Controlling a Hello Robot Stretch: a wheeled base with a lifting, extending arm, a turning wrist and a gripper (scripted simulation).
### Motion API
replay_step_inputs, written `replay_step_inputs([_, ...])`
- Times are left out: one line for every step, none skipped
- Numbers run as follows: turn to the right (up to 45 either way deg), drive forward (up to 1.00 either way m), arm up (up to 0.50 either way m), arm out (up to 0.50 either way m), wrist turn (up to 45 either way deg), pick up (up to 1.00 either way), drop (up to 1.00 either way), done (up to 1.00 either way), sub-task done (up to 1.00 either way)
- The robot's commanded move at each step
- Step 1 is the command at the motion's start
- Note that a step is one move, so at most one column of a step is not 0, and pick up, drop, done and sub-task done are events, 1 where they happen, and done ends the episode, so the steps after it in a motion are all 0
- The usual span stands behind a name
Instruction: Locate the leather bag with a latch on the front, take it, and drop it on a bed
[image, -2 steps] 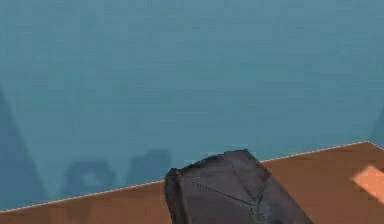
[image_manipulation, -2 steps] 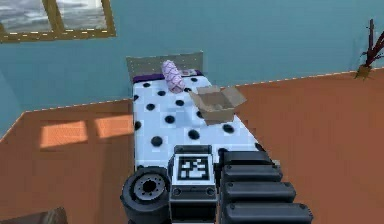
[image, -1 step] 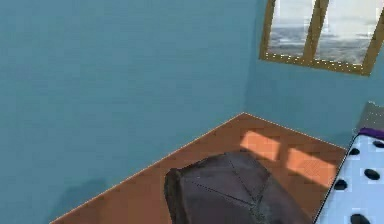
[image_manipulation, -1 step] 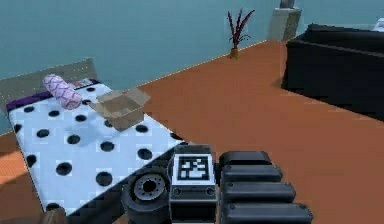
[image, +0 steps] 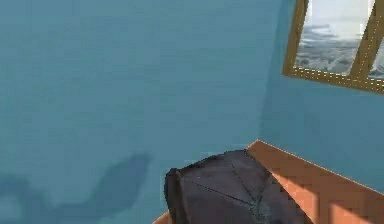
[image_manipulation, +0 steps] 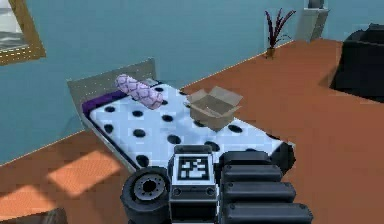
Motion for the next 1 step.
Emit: replay_step_inputs([42.0, 0.00, 0.00, 0.00, 0.0, 0.00, 0.00, 0.00, 0.00])
